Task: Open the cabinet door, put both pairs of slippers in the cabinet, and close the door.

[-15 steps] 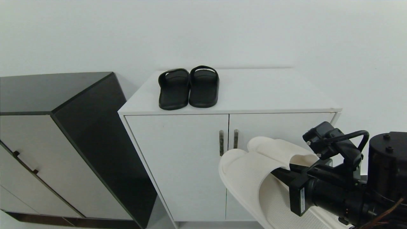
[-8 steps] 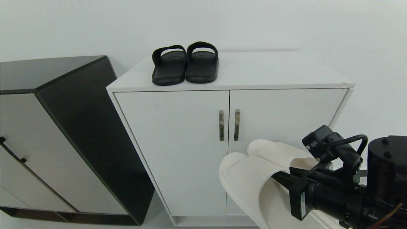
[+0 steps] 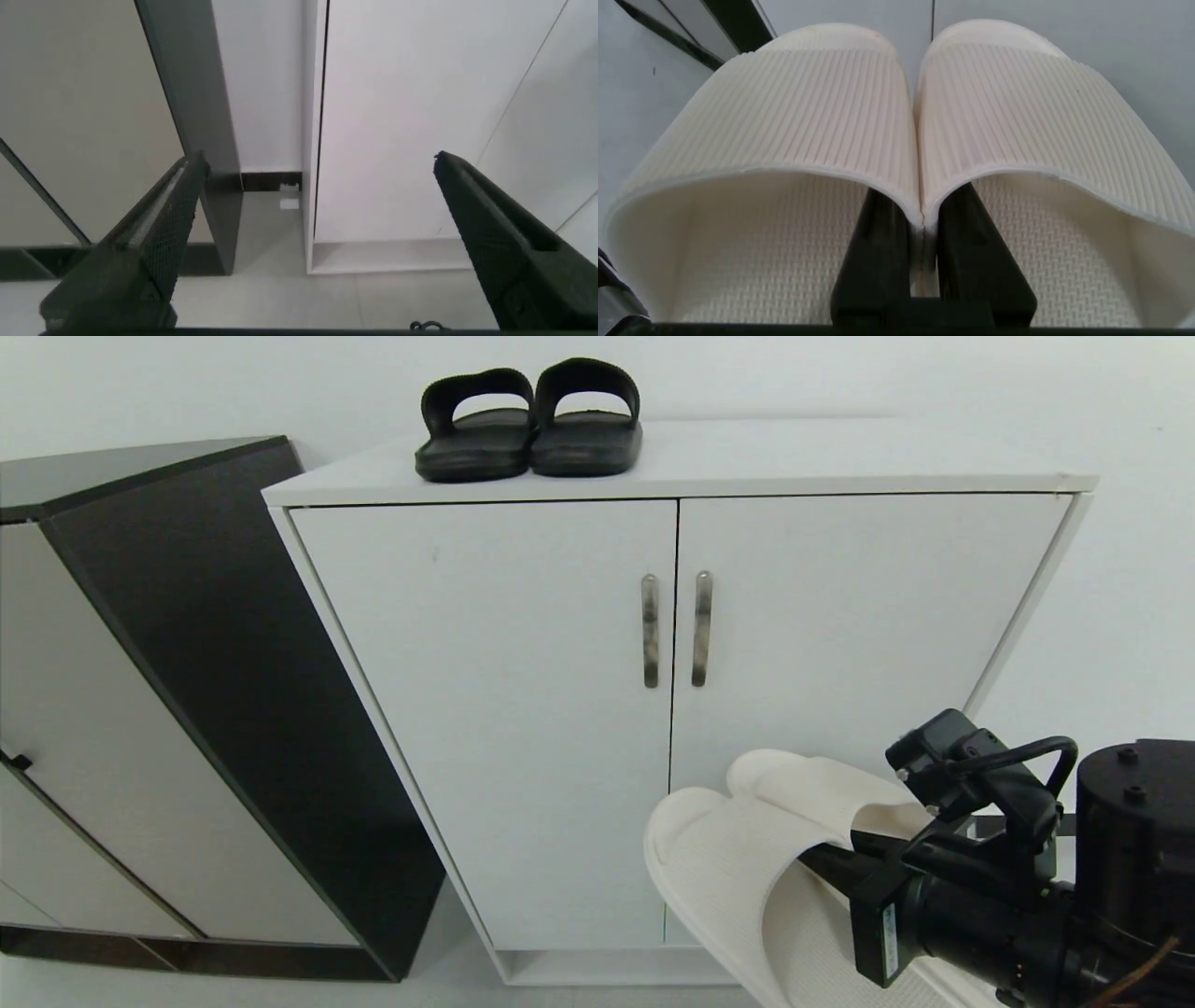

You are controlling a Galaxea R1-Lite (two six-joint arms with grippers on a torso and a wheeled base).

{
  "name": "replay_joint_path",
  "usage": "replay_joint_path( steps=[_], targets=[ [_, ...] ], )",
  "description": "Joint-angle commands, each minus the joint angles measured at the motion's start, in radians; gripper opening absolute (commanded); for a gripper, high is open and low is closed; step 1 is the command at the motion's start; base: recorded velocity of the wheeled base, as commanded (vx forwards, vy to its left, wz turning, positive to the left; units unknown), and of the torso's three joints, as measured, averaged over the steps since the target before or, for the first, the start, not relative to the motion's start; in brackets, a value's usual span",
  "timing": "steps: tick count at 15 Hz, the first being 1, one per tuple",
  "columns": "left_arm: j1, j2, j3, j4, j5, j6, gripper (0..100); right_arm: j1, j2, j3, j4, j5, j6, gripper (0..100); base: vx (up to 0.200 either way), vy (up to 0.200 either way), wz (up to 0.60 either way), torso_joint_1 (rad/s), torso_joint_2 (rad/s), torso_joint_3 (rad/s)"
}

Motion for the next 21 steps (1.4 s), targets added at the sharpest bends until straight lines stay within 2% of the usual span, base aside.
replay_joint_path(
  steps=[1, 3, 4, 5, 6, 7, 8, 11, 12, 14, 15, 16, 17, 18, 20, 21],
  targets=[
    [0.001, 0.001, 0.000, -0.001, 0.015, -0.008, 100, 0.001, 0.004, 0.002, 0.000, 0.000, 0.000, 0, 0.000, 0.000, 0.00, -0.032, 0.43, 0.393],
    [0.001, 0.001, 0.000, -0.010, 0.079, -0.013, 100, 0.007, -0.001, 0.005, 0.000, 0.000, -0.001, 0, 0.000, 0.000, 0.00, -0.015, 0.31, 0.300],
    [0.001, 0.001, 0.000, -0.024, 0.084, -0.006, 100, 0.011, -0.004, 0.006, -0.001, 0.000, -0.001, 0, 0.000, 0.000, 0.00, 0.002, 0.12, 0.119],
    [0.001, 0.006, -0.052, -0.041, 0.087, -0.006, 100, 0.011, -0.005, 0.005, -0.003, -0.001, -0.001, 0, 0.000, 0.000, 0.00, -0.002, 0.09, 0.066],
    [0.002, 0.069, -0.155, -0.034, 0.081, -0.003, 100, 0.011, -0.010, 0.008, -0.007, 0.000, -0.001, 0, 0.000, 0.000, 0.00, 0.000, 0.00, 0.000],
    [0.001, 0.158, -0.196, -0.031, 0.053, 0.010, 100, 0.013, -0.010, 0.008, -0.007, 0.000, -0.001, 0, 0.000, 0.000, 0.00, 0.000, 0.00, 0.000],
    [-0.001, 0.264, -0.216, -0.036, -0.020, 0.015, 100, 0.011, -0.007, 0.008, -0.009, 0.000, -0.001, 0, 0.000, 0.000, 0.00, 0.000, 0.00, 0.000],
    [-0.005, 0.567, -0.287, -0.137, -0.346, -0.002, 100, 0.011, -0.008, 0.012, -0.009, 0.000, 0.000, 0, 0.000, 0.000, 0.00, 0.000, 0.00, 0.000],
    [-0.012, 0.689, -0.333, -0.174, -0.432, 0.003, 100, 0.011, -0.010, 0.012, -0.011, 0.009, -0.001, 0, 0.000, 0.000, 0.00, 0.000, 0.00, 0.000],
    [-0.094, 0.859, -0.411, -0.225, -0.508, 0.003, 100, 0.011, -0.010, 0.009, -0.014, 0.022, -0.003, 0, 0.000, 0.000, 0.00, 0.000, 0.00, 0.000],
    [-0.197, 0.931, -0.439, -0.248, -0.553, 0.004, 100, 0.014, -0.011, 0.012, -0.018, 0.039, -0.007, 0, 0.000, 0.000, 0.00, 0.000, 0.00, 0.000],
    [-0.297, 0.975, -0.462, -0.251, -0.571, 0.007, 100, 0.019, -0.014, 0.012, -0.020, 0.045, -0.009, 0, 0.000, 0.000, 0.00, 0.000, 0.00, 0.000],
    [-0.404, 1.023, -0.485, -0.252, -0.570, 0.014, 100, 0.019, -0.019, 0.012, -0.020, 0.046, -0.007, 0, 0.000, 0.000, 0.00, 0.000, 0.00, 0.000],
    [-0.472, 1.064, -0.512, -0.257, -0.554, 0.015, 100, 0.019, -0.022, 0.014, -0.020, 0.049, -0.006, 0, 0.000, 0.000, 0.00, 0.000, 0.00, 0.000],
    [-0.510, 1.126, -0.526, -0.292, -0.553, 0.047, 100, 0.017, -0.048, 0.034, -0.020, 0.080, -0.006, 0, 0.000, 0.000, 0.00, 0.000, 0.00, 0.000],
    [-0.510, 1.152, -0.537, -0.320, -0.553, 0.046, 100, 0.016, -0.054, 0.034, -0.020, 0.091, -0.004, 0, 0.000, 0.000, 0.00, 0.000, 0.00, 0.000]
  ],
)
